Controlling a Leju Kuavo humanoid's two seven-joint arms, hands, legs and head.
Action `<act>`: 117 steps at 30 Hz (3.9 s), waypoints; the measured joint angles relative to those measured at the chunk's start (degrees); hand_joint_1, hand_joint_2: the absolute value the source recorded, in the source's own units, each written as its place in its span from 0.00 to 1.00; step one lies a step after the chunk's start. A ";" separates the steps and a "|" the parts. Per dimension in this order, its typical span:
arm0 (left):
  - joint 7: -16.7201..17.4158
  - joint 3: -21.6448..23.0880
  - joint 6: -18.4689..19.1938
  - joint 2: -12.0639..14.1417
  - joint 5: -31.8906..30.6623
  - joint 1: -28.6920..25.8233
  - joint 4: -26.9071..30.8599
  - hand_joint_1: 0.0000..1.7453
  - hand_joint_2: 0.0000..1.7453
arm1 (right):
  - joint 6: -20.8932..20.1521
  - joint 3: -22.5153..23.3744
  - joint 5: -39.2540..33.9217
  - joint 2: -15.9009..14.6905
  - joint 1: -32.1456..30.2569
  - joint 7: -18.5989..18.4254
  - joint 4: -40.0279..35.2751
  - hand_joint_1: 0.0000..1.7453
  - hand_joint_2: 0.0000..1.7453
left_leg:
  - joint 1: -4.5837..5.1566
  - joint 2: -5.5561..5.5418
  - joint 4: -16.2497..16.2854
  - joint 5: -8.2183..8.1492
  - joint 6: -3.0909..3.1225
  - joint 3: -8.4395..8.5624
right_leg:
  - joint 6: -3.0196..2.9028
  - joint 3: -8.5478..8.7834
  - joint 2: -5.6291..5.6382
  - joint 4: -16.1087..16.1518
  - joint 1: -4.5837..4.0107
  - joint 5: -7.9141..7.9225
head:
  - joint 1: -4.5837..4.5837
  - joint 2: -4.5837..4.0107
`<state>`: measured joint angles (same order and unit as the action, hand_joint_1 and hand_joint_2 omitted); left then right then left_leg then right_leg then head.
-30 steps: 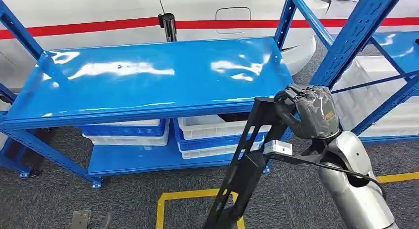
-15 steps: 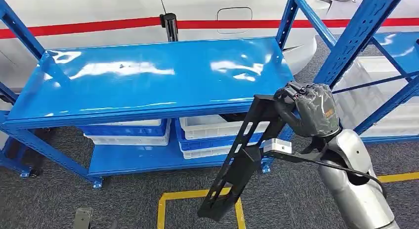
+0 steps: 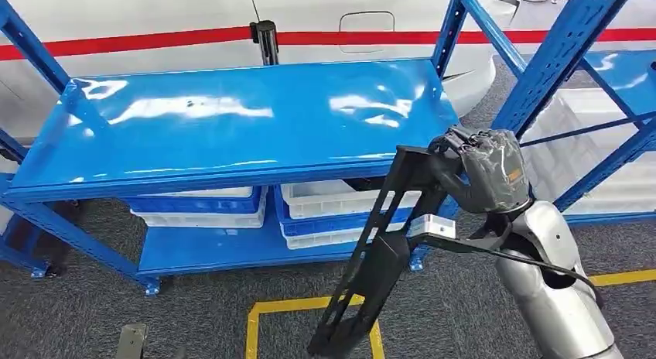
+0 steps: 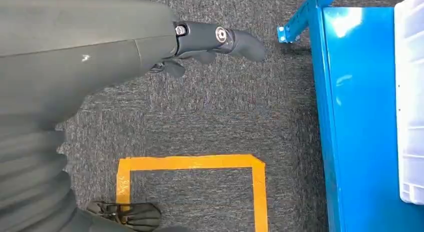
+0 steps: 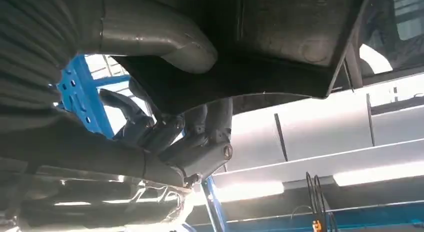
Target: Take the parts from the cabinet and place them on the table.
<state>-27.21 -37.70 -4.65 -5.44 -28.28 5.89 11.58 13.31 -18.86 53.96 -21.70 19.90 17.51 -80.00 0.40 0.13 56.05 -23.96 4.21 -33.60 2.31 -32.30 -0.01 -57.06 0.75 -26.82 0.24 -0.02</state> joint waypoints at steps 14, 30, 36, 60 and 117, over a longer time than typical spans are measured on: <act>-0.04 -0.02 0.74 0.11 -0.48 -0.02 0.02 0.00 1.00 | 0.20 -0.04 0.24 0.22 -0.65 -0.35 0.04 1.00 1.00 | -0.42 -0.03 1.55 2.29 -2.91 -3.26 | 0.35 0.66 0.48 -1.09 1.10 -0.97 | 0.06 0.00; -0.22 0.02 1.00 0.24 -0.87 0.45 0.13 0.00 1.00 | 0.17 0.00 0.68 0.57 -0.43 -0.52 -0.15 1.00 1.00 | 0.39 -0.27 0.46 -4.58 -0.87 4.43 | 0.45 -4.74 0.09 0.25 0.46 6.35 | -0.44 0.00; -0.24 -0.02 1.09 0.07 -0.70 0.65 0.11 0.00 1.00 | 0.13 0.02 0.72 0.26 -0.68 -0.63 -0.13 1.00 1.00 | 0.10 0.52 -0.09 0.23 0.07 -0.55 | -0.49 -9.75 0.03 -18.50 0.43 -6.40 | 0.15 0.00; -0.52 -0.02 1.16 0.07 -0.68 0.14 0.07 0.00 1.00 | -0.77 -0.48 1.92 1.57 0.84 -1.20 0.28 1.00 1.00 | -1.26 -0.59 1.41 -5.34 -3.84 4.63 | 1.62 -3.10 -0.28 0.27 1.17 4.58 | -0.70 0.00; -1.53 -4.11 1.53 0.83 0.51 -0.46 0.11 0.00 1.00 | -2.67 -4.83 4.83 7.98 5.84 -2.27 4.59 1.00 1.00 | -2.36 -0.40 7.04 -5.46 -5.90 1.49 | -1.24 -4.85 -0.60 -2.63 0.92 2.91 | -1.00 0.00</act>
<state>-28.74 -41.81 -3.13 -4.61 -27.78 5.44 11.69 10.64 -23.69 58.80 -13.73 25.74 15.24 -75.41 -1.95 -0.28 63.09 -29.42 -1.69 -32.10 1.07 -37.15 -0.60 -59.68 1.67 -23.91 -0.76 -0.02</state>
